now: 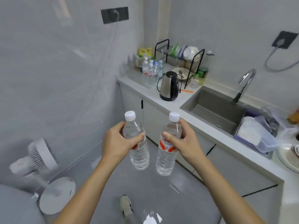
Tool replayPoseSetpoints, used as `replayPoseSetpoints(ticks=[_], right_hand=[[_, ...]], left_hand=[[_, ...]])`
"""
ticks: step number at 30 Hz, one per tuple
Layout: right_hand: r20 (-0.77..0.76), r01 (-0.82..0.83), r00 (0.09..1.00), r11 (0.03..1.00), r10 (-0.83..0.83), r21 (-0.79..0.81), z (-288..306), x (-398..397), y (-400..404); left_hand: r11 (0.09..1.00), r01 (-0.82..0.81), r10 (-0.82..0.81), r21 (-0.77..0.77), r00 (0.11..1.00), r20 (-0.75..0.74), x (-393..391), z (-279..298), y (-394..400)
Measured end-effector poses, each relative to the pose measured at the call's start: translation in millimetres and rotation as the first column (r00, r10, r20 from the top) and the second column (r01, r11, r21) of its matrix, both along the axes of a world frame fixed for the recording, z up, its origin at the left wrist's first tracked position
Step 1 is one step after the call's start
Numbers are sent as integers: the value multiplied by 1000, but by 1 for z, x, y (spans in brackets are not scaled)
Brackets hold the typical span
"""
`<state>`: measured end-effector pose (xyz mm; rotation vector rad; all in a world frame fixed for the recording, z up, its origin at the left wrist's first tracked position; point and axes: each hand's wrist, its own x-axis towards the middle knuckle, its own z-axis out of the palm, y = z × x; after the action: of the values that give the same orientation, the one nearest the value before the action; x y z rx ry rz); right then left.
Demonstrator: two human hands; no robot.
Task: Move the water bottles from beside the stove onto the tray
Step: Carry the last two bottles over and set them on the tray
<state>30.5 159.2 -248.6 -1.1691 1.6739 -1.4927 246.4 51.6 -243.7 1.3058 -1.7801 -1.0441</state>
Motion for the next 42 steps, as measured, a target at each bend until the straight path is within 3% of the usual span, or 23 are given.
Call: replayPoseSetpoints(ticks=[6, 13, 21, 29, 36, 42], right_hand=[[-23, -54, 998, 998, 55, 17, 3, -6, -160], [-19, -10, 1000, 1000, 10, 17, 10, -38, -309], [-3, -11, 1000, 999, 12, 36, -5, -134, -467], [8, -68, 998, 993, 67, 98, -8, -230, -629], [-64, -38, 997, 993, 46, 111, -14, -264, -731], [-190, 63, 981, 992, -42, 105, -15, -268, -809]], left_hand=[[998, -66, 66, 3, 998, 24, -5, 0, -154], [996, -62, 68, -61, 993, 94, -35, 20, -311], [996, -18, 30, -84, 990, 135, -133, 15, -462], [992, -108, 120, -72, 976, 185, -216, 30, -609], [990, -123, 133, -62, 967, 216, -255, 24, -716], [989, -6, 46, -146, 962, 270, -280, 10, -809]])
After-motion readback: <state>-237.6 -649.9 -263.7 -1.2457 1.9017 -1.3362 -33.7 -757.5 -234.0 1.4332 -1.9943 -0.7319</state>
